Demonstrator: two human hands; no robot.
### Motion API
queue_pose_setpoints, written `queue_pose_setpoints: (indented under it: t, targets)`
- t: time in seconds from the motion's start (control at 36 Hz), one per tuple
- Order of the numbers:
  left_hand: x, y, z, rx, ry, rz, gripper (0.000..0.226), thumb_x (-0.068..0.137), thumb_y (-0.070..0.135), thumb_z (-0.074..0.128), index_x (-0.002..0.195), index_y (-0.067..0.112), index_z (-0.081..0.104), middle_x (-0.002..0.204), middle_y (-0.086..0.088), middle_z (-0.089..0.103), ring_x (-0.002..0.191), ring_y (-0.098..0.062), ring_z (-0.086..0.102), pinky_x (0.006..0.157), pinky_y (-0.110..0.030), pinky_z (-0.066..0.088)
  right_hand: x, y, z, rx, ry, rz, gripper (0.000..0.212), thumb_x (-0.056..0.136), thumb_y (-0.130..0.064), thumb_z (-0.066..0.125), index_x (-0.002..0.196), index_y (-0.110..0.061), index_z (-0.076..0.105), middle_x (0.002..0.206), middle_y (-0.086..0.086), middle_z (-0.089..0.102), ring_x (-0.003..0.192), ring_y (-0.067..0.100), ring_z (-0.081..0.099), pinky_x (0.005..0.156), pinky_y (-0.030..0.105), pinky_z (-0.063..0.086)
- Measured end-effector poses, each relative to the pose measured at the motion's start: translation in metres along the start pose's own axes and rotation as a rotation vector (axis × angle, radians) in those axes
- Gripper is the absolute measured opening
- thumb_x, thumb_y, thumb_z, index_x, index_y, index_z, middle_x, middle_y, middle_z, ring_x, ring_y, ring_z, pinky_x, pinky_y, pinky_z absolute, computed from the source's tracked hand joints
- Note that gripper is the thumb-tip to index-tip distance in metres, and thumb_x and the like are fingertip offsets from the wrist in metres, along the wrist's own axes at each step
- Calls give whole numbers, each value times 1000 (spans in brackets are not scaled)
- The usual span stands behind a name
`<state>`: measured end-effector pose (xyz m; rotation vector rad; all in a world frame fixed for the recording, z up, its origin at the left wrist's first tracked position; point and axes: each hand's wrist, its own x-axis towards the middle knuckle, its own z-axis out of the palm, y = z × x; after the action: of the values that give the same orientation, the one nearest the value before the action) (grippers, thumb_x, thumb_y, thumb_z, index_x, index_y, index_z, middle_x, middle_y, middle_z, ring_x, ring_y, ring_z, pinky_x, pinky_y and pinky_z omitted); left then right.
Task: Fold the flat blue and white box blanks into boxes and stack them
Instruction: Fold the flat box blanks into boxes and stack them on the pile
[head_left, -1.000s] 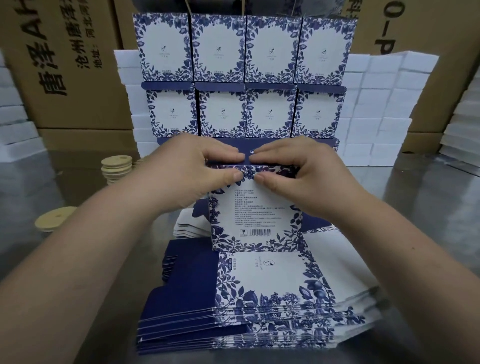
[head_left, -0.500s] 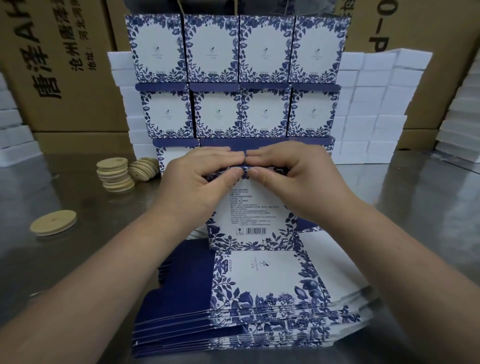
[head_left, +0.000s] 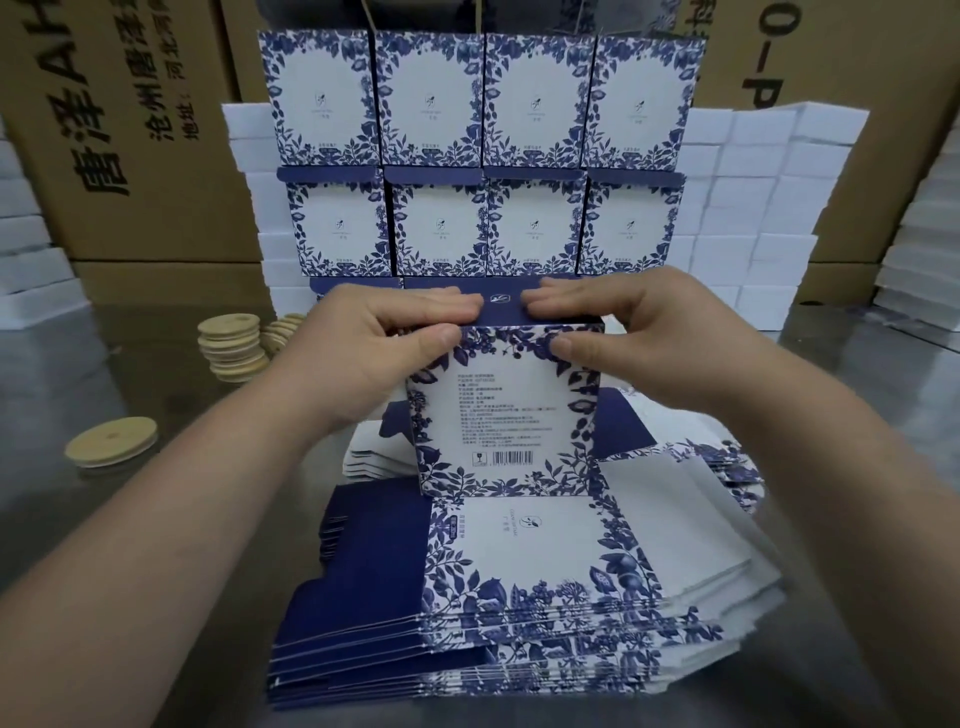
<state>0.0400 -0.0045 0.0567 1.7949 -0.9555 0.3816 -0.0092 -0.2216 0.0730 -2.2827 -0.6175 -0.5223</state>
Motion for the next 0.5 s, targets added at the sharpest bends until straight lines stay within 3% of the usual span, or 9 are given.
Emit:
queue_pose_setpoints:
  t: [0.11,0.28,0.42,0.5]
  targets:
    - [-1,-2,-4,-113,10,-52,34,82,-7,60,94,24,68,86,24,68,103,10,58,90,-8,43,-1,3,1,34,42,5,35,81,-12,71,94,-43,62,96,-36,56,97,-28,48,91,-2,33]
    - [-1,-6,1,-122,57,-49,32,79,-8,62,88,21,69,76,25,69,93,10,62,79,-6,45,0,6,1,57,24,-7,36,82,-7,69,84,-43,65,75,-42,59,94,-23,54,89,1,38]
    - [-2,-8,2,-116,86,-42,29,79,-6,63,85,22,70,77,24,68,90,8,63,77,-6,45,-1,6,9,53,92,-55,34,84,-6,67,100,-36,63,89,-35,59,92,-25,53,86,-3,33]
    - [-1,-7,0,-107,66,-46,30,78,-6,63,86,23,70,77,24,69,92,8,63,79,-6,45,-2,6,2,136,21,-26,36,86,-4,64,93,-39,65,91,-36,61,101,-23,51,91,0,35]
